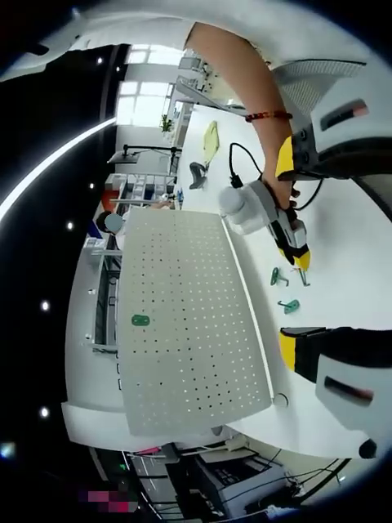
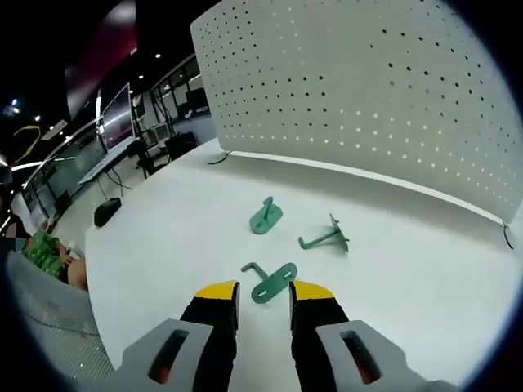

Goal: Insert the hook assembly into the mounting plate slot until the hook locks in place.

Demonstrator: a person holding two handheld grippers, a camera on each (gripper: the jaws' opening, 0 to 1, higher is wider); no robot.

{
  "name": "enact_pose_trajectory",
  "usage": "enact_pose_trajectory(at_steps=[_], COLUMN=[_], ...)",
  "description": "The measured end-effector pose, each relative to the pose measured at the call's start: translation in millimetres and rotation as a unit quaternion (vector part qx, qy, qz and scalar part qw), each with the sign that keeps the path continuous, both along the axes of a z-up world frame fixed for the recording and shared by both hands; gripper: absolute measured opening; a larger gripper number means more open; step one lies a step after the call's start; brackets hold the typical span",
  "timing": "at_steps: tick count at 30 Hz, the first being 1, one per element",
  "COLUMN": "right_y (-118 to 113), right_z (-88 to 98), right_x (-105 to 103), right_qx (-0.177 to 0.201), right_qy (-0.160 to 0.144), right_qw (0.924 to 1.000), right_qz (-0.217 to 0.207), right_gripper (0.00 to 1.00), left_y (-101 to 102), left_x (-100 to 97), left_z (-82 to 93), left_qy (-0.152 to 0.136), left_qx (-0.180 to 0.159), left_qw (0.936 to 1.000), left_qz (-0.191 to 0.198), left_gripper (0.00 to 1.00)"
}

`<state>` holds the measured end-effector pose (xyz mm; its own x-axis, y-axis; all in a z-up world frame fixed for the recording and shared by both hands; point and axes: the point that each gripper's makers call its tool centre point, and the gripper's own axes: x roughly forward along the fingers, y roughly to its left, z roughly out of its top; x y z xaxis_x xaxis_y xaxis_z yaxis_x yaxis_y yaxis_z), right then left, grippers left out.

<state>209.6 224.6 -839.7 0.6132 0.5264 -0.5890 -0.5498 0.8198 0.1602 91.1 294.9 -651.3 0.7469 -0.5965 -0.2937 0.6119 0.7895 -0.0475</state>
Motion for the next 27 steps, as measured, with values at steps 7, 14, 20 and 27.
enact_pose_trajectory(at_steps=[7, 14, 20, 27], right_y=[3.5, -3.6, -17.9, -19.2], right_z=[-7.9, -8.9, -9.9, -10.6], right_x=[0.0, 2.3, 4.6, 8.5], right_qx=[0.002, -0.006, -0.008, -0.013], right_qy=[0.005, 0.006, 0.000, -0.014], right_qw=[1.0000, 0.9999, 0.9996, 0.9997], right_qz=[-0.003, -0.014, -0.027, -0.016], right_gripper=[0.17, 0.13, 0.10, 0.05], left_y=[2.7, 6.2, 3.8, 0.7], left_x=[-0.4, 0.4, 0.7, 2.8], left_z=[-0.1, 2.4, 0.7, -0.9], left_qy=[0.004, 0.001, 0.003, 0.006], left_qx=[0.004, -0.002, -0.005, -0.008], left_qw=[1.0000, 1.0000, 1.0000, 0.9999], left_qz=[0.002, 0.009, 0.008, 0.002], left_gripper=[0.74, 0.73, 0.73, 0.72])
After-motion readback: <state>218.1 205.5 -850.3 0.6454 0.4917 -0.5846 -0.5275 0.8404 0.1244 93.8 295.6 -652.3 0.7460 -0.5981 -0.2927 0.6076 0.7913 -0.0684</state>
